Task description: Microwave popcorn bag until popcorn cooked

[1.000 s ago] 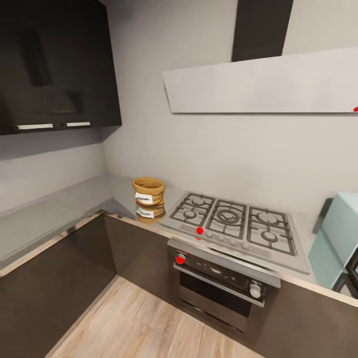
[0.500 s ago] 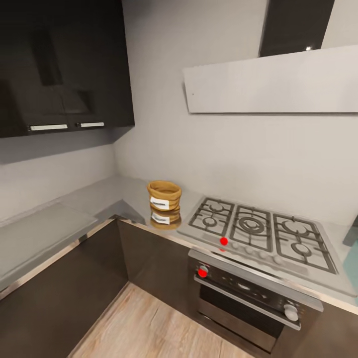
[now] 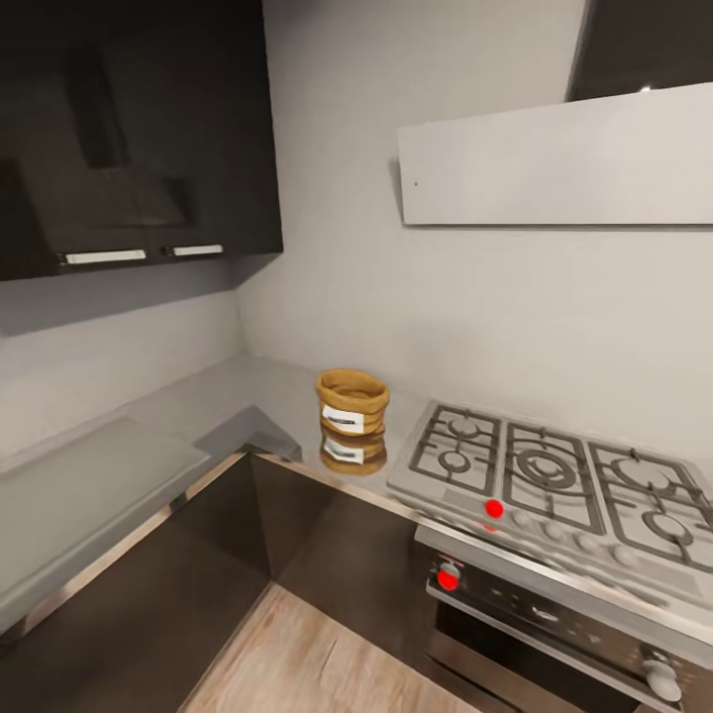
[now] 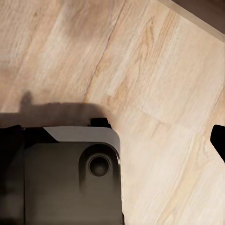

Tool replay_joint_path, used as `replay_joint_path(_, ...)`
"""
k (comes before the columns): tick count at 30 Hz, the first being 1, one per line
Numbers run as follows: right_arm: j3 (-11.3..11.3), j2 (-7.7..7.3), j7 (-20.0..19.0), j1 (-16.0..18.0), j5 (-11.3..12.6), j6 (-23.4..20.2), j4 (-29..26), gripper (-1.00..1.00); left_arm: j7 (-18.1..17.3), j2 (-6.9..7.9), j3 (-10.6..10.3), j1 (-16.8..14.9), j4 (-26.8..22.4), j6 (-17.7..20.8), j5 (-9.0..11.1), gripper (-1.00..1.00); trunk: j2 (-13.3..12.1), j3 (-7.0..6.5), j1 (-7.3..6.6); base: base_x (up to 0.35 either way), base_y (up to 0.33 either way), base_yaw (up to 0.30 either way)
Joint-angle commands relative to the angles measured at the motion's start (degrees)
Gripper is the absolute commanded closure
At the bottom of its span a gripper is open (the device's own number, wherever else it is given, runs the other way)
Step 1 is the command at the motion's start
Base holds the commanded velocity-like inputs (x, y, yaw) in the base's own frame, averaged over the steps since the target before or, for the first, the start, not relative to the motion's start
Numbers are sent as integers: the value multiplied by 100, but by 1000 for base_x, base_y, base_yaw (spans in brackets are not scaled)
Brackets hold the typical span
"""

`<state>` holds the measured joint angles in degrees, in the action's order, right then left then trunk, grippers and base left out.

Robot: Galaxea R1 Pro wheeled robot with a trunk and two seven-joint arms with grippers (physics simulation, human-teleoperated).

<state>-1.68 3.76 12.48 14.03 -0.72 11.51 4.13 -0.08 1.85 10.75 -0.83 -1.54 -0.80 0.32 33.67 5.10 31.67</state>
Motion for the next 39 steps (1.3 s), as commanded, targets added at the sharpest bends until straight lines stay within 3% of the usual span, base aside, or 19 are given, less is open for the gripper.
replay_joint_path(1, -16, 2, 26, 12, -10, 37, 26, -100, -1, 0, 24, -5, 4, -8, 3, -100, 8, 10, 5, 251, 259, 0)
replay_joint_path(17, -16, 2, -444, 12, -7, -18, 26, -100, -1, 0, 24, -5, 4, -8, 3, -100, 8, 10, 5, 250, 246, 0)
replay_joint_path(26, -16, 2, -448, 12, -7, -17, 26, -100, -1, 0, 24, -5, 4, -8, 3, -100, 8, 10, 5, 274, -3, 0)
replay_joint_path(35, -21, 2, -448, 12, -13, 30, -3, -100, -1, -8, 24, -5, 4, -8, 2, -100, 8, 10, 5, 22, -8, 0)
replay_joint_path(39, -21, 2, -455, 12, -24, 34, -594, -100, -1, -15, 24, -5, 4, -8, -1, -100, 8, 10, 5, 0, 0, 0)
